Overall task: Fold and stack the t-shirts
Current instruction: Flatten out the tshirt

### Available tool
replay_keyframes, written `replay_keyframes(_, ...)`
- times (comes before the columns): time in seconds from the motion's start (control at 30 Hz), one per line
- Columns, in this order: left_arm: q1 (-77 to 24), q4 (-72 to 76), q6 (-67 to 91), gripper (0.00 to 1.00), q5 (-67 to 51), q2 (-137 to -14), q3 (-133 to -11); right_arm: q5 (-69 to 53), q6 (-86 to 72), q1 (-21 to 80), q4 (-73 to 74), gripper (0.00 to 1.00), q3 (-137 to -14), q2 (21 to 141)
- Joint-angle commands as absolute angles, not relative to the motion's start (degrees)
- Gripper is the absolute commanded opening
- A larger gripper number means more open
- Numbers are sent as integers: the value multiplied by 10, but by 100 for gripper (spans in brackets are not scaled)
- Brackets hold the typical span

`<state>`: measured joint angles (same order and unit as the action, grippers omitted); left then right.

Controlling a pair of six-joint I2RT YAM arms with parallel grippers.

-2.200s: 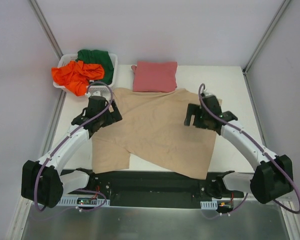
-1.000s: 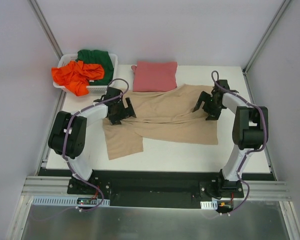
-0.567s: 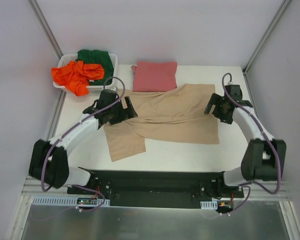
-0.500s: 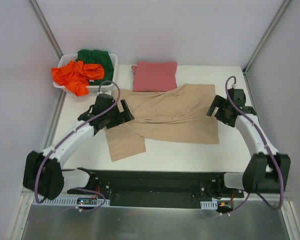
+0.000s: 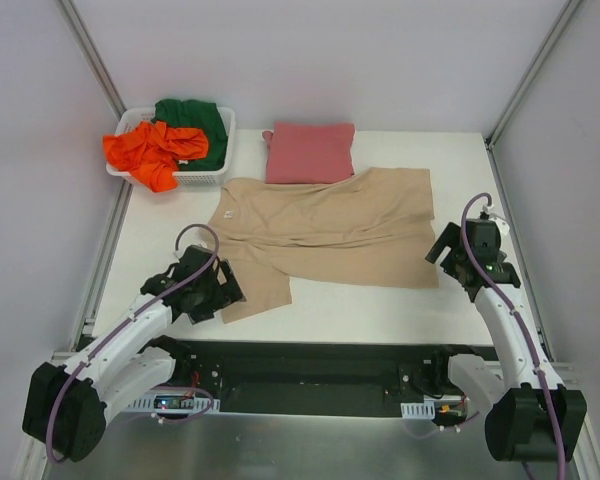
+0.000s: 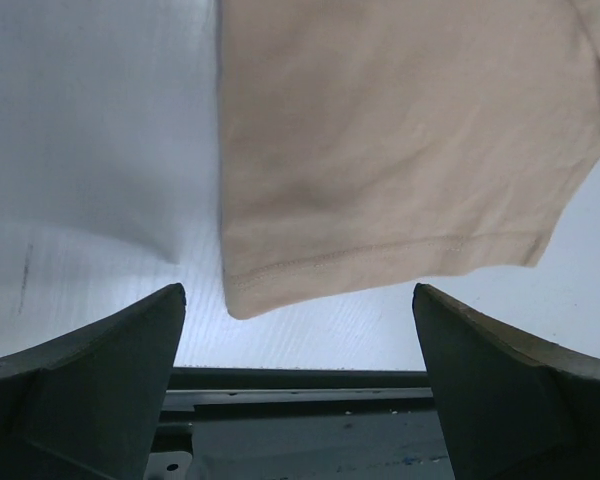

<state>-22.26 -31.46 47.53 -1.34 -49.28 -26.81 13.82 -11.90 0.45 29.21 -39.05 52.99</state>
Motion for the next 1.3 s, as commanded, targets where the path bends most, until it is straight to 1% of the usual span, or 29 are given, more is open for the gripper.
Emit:
replay_keyframes(0.0,-272,-336,516,92,-4,-518,-272,156,-125,3,278,96,-394,533)
replay_keyframes(0.1,-308,-346,534,85,39,-556,-281,142,-120,2,279,96,-399,548)
replay_keyframes(0.13,-309,-348,540,75,46,-567,-283,139,-120,2,280,96,-400,552)
replay_keyframes(0.2,-310,-350,542,65,54,-584,-287,138,-118,3,281,96,-403,556)
replay_keyframes(0.27,-311,-352,543,61,63,-596,-290,137,-118,2,281,96,-402,558)
replay_keyframes(0.33,-311,-352,546,51,69,-602,-290,137,-117,3,282,96,-402,558)
replay_keyframes(0.37,-311,-353,544,50,69,-603,-291,137,-117,3,282,96,-403,557)
replay_keyframes(0.47,-311,-352,538,49,77,-609,-294,137,-118,2,282,96,-401,557)
replay_keyframes(0.53,-311,-352,536,42,76,-613,-295,139,-118,3,282,96,-401,560)
replay_keyframes(0.6,-311,-352,537,29,68,-619,-299,144,-119,2,282,96,-401,562)
replay_keyframes(0.63,-311,-352,534,19,67,-620,-300,145,-119,3,282,96,-401,565)
replay_keyframes(0.67,-311,-352,533,12,68,-620,-300,145,-118,2,282,96,-402,566)
replay_keyframes(0.7,-311,-352,528,1,68,-621,-300,145,-119,2,283,96,-402,568)
replay_keyframes(0.73,-311,-352,524,0,66,-621,-301,145,-119,3,283,96,-403,569)
replay_keyframes(0.87,-312,-350,511,0,78,-600,-303,146,-120,3,291,96,-403,567)
replay_keyframes(1.07,-311,-305,466,0,59,-548,-302,152,-131,3,371,96,-400,548)
replay_keyframes(1.13,-312,-271,454,0,48,-535,-294,142,-134,-10,382,96,-387,540)
replay_keyframes(1.27,-312,-256,436,0,54,-526,-287,115,-135,-11,374,98,-367,538)
